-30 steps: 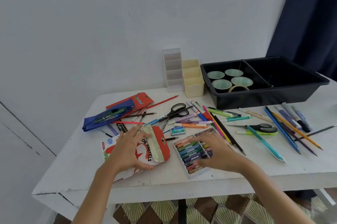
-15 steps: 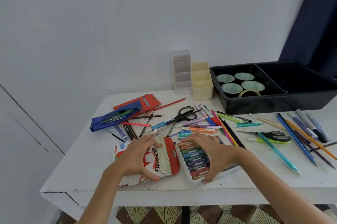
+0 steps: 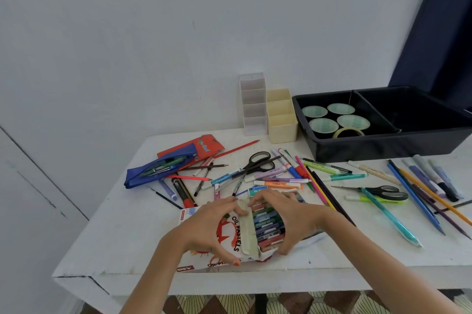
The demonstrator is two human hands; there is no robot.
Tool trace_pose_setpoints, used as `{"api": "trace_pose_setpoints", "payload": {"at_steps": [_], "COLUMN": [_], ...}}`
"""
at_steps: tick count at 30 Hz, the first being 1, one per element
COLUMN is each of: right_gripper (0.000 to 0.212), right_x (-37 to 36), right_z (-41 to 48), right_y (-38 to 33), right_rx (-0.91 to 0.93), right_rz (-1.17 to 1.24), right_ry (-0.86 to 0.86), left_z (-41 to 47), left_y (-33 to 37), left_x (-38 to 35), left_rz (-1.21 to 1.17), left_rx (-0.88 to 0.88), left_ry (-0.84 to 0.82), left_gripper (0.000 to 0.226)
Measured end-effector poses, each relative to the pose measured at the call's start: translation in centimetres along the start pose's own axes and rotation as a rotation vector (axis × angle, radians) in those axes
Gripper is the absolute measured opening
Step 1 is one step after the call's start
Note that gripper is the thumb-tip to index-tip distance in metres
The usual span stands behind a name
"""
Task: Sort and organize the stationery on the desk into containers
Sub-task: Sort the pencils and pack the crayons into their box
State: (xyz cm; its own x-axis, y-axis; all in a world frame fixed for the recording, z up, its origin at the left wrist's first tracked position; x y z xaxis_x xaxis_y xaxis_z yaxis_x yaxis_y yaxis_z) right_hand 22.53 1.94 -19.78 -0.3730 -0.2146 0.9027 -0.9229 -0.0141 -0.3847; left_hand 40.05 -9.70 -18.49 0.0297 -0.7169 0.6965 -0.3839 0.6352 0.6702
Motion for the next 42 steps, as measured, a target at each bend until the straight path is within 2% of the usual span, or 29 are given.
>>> {"api": "trace_pose_setpoints", "payload": {"at_steps": [7, 11, 15, 17, 18, 21, 22, 24, 26, 29, 34, 39, 42], "right_gripper": [0.093, 0.098, 0.112, 0.098, 0.083, 0.04, 0.032, 0.024, 0.024, 0.025, 0.026, 0.018, 0.015], "right_x": [-1.6, -2.7, -2.3, -1.9, -1.8, -2.3, -3.0, -4.0, -4.2, -3.9, -3.6, -2.0, -1.1], "right_z": [0.9, 1.2, -0.5, -1.7, -2.3, -4.5, -4.8, -4.7, -4.5, -3.9, -2.8, -2.9, -3.6], "right_y": [0.6, 0.0, 0.2, 0.9, 1.4, 2.6, 2.6, 2.1, 1.7, 1.1, -0.8, -2.6, -2.6], "right_rx": [-0.049, -0.076, -0.107, -0.181, -0.28, -0.781, -0.892, -0.958, -0.94, -0.865, -0.794, -0.637, -0.502], "right_rz": [-0.014, -0.053, -0.101, -0.035, -0.006, 0.048, 0.02, -0.043, 0.058, 0.363, 0.526, 0.748, 0.771], "right_ry": [0.066, 0.143, 0.053, 0.087, 0.195, 0.561, 0.569, 0.553, 0.629, 0.683, 0.759, 0.844, 0.789], "left_z": [1.3, 2.1, 2.0, 2.0, 2.0, 1.9, 1.9, 1.9, 1.9, 2.2, 3.2, 3.8, 3.8], "left_y": [0.4, 0.0, -0.3, -0.6, -0.6, -0.5, -0.4, -0.2, 0.1, 0.9, 2.8, 4.7, 5.6], "left_x": [-0.9, -1.7, -2.1, -2.2, -2.2, -2.2, -2.1, -2.1, -2.1, -2.4, -3.1, -3.3, -3.1], "left_rz": [0.161, 0.259, 0.252, 0.228, 0.221, 0.214, 0.213, 0.2, 0.178, 0.16, 0.168, 0.125, 0.047], "left_rx": [0.0, 0.048, 0.038, 0.035, 0.035, 0.031, 0.028, 0.021, 0.009, -0.023, -0.053, -0.057, -0.063], "left_ry": [-0.026, -0.001, 0.033, 0.041, 0.042, 0.054, 0.058, 0.073, 0.103, 0.166, 0.229, 0.315, 0.409], "left_gripper": [0.082, 0.101, 0.097, 0.092, 0.091, 0.09, 0.089, 0.088, 0.088, 0.089, 0.093, 0.094, 0.097]}}
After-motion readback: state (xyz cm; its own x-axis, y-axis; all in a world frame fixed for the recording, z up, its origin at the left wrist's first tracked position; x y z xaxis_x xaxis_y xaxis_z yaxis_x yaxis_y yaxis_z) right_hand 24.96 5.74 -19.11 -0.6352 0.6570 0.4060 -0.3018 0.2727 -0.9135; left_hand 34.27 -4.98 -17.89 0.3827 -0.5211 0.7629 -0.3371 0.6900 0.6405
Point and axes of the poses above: each hand's wrist, its own z-axis towards the middle knuckle, its own x-axis out of the back of the hand, y = z × x, the point moved 3 cm from there along z, towards the middle knuckle, and after that the axes turned 14 degrees about -z, right-handed, at the moved point
